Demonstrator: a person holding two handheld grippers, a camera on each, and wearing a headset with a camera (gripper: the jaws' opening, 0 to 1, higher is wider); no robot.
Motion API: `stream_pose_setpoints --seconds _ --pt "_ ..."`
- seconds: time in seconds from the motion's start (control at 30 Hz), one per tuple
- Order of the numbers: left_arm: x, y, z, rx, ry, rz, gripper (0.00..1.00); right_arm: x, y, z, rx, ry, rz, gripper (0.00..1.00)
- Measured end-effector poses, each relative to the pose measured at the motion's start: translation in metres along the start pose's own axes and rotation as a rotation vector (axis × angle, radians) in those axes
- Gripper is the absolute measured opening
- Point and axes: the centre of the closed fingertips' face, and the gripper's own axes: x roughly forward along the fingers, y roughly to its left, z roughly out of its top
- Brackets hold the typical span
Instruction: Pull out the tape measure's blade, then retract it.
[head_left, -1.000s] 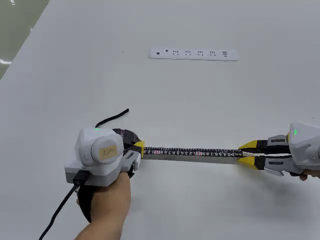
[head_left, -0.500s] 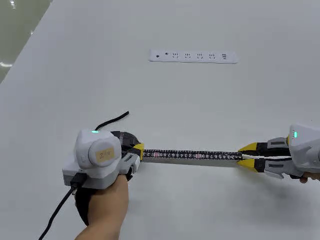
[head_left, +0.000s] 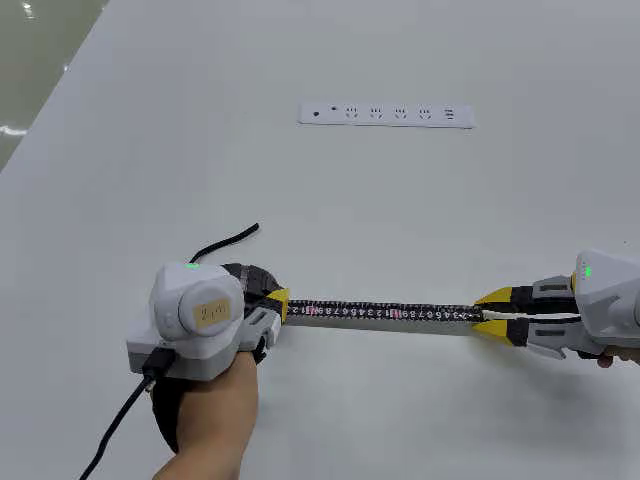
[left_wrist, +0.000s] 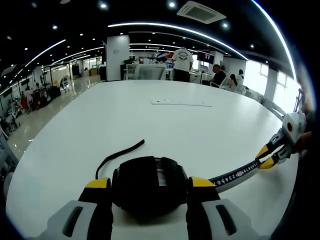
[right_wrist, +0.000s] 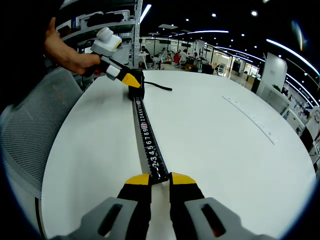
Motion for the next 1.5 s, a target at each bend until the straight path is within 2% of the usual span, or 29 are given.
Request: stream_pose_setpoints --seconds 0.33,0.57,0.7,0.8,0.93,1.03,1.17,1.5 --pt "0.0011 -0.0009 0.0000 -0.007 -0.024 0.014 0.59 0.0038 0.0012 0.0005 0.003 -0.003 0.002 0.11" --pt "0.0012 -0.0017 -0.0007 -0.003 -0.024 0.021 0.61 0.0038 0.0007 0.0016 0.006 -0.005 0.001 0.11" --pt "0.0031 0.0001 -0.0030 -0.068 -0.023 0.074 0.63 0.0052 0.0029 0.0005 0.012 -0.003 0.003 0.11" --pt "0.0047 0.0027 -0.0064 -0.108 -0.014 0.091 0.65 0.0053 0.0039 -0.0002 0.015 -0.004 0.003 0.11" --pt "0.0037 0.0037 -0.0011 -0.156 -0.043 0.098 0.66 0.0053 0.0060 -0.0021 0.018 -0.002 0.005 0.11" --pt "0.0058 0.0051 -0.0030 -0.199 -0.029 0.098 0.66 0.0057 0.0061 -0.0034 0.022 -0.002 0.003 0.11" --pt "0.0049 0.0029 -0.0032 -0.195 -0.031 0.100 0.64 0.0049 0.0056 -0.0023 0.024 -0.004 0.000 0.11" --pt "0.0035 0.0034 -0.0047 -0.211 0.002 0.092 0.58 0.0018 0.0059 -0.0027 0.022 -0.002 -0.005 0.11"
